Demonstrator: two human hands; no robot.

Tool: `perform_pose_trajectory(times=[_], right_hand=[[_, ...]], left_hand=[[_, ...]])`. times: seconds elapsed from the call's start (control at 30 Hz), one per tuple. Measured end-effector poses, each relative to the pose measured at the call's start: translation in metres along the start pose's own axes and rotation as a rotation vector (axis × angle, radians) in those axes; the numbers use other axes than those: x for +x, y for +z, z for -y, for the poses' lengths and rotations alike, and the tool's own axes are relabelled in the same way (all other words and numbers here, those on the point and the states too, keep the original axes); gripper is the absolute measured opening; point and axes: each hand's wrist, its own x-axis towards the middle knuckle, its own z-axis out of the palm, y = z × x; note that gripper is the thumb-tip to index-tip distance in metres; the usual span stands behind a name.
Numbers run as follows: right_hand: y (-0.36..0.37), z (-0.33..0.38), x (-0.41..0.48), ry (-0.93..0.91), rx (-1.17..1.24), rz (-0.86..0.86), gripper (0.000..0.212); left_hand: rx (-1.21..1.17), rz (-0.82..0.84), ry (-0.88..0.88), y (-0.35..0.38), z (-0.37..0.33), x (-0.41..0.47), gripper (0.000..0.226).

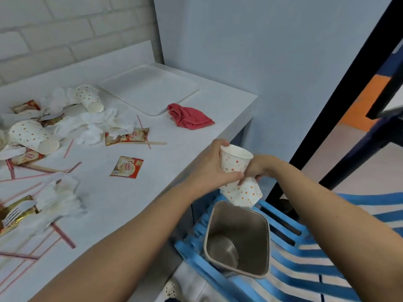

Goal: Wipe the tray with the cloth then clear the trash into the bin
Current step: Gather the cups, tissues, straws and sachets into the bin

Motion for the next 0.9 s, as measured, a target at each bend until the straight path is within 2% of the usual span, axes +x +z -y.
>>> perform_pose_trajectory(times=[0.13,0.27,0.37,0.5,0.6,0.7,0.8,0.9], right_hand=[[0.037,-0.049,0.021,0.174,-0.105,0.028,0.055],[0.065,-0.075,0.033,0.257,-0.124,0.043,0.044],[0.070,-0.078,0.037,0.272,-0.182,0.068,0.034],[0.059,-0.059,0.030,0.248,-0.285,0.119,0.035],[0.045,-0.033,0.025,0.227,-0.334,0.158,0.034],[0.026,0.003,0.019,0.131,-0.383,0.116,0.028],[0.014,0.048,0.008,-0.012,-0.438,0.080,0.017],[0.012,0.085,0.006,-0.141,-0.465,0.039,0.011]], left_hand=[[0.028,0.153,-0.119,0.042,0.045,-0.020,0.066],[0.075,0.255,-0.175,0.066,0.082,-0.035,0.064],[0.108,0.310,-0.186,0.074,0.098,-0.040,0.065],[0.170,0.350,-0.176,0.073,0.109,-0.042,0.066],[0.165,0.207,-0.089,0.062,0.104,-0.040,0.043],[0.076,-0.080,0.031,0.044,0.083,-0.037,0.013],[0.004,-0.313,0.106,0.018,0.064,-0.031,0.012],[0.000,-0.436,0.180,-0.015,0.056,-0.024,0.008]])
